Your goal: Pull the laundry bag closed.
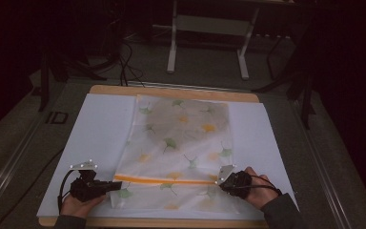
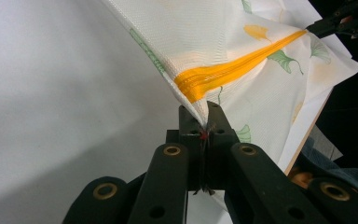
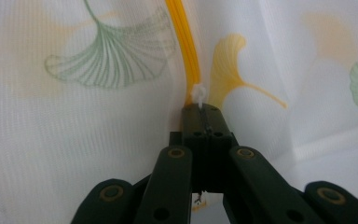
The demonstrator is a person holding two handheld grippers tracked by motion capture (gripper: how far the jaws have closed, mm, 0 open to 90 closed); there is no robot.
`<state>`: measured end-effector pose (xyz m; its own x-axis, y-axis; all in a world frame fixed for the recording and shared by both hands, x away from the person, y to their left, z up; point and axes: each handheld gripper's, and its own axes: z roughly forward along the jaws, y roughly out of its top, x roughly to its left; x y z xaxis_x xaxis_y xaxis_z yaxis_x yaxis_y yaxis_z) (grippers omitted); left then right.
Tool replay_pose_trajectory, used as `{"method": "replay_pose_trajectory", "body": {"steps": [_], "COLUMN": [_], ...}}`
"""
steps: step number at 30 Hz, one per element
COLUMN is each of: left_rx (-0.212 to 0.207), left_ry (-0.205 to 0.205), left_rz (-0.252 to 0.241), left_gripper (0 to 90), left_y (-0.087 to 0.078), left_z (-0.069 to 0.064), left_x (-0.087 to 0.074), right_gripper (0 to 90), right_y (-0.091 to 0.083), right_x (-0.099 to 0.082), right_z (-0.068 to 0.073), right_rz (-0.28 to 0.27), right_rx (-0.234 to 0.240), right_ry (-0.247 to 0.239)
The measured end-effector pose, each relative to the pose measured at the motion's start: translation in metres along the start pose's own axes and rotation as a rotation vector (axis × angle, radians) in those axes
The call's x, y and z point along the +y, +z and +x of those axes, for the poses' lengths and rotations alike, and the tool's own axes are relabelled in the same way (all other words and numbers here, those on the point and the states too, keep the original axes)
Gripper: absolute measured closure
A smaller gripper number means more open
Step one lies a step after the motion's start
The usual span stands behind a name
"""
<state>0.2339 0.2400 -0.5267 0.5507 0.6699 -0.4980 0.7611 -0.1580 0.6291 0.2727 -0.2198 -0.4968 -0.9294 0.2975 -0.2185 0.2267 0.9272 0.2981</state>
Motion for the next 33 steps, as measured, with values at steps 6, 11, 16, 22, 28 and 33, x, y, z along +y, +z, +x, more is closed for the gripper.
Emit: {"method": "replay_pose_trajectory", "body": {"steps": [6,11,16,22,28,33], "left_rx": [-0.003,-0.005,0.006,-0.009,-0.018,-0.025], "left_ry": [0.009,0.011,0.003,0.004,0.005,0.005], "left_rz": [0.004,0.004,-0.003,0.006,0.023,0.033], "left_gripper": [88.4,88.4,88.5,88.4,88.4,88.4], "left_y": [0.001,0.001,-0.001,0.001,0.005,0.006], "left_z": [-0.002,-0.002,0.0,-0.001,-0.003,-0.003], "left_x": [0.001,0.001,0.001,0.0,-0.001,-0.001], "right_gripper": [90.0,90.0,90.0,90.0,90.0,90.0], "right_y": [-0.001,-0.006,-0.009,-0.01,-0.012,-0.012], "right_x": [-0.01,-0.011,-0.013,-0.028,-0.034,-0.036], "right_z": [0.0,-0.002,-0.006,-0.007,-0.007,-0.007], "right_rz": [0.003,-0.003,0.041,0.038,0.035,0.035], "right_rx": [0.005,-0.002,-0.03,-0.02,-0.017,-0.024], "right_ry": [0.015,0.014,0.011,0.037,0.047,0.051]}}
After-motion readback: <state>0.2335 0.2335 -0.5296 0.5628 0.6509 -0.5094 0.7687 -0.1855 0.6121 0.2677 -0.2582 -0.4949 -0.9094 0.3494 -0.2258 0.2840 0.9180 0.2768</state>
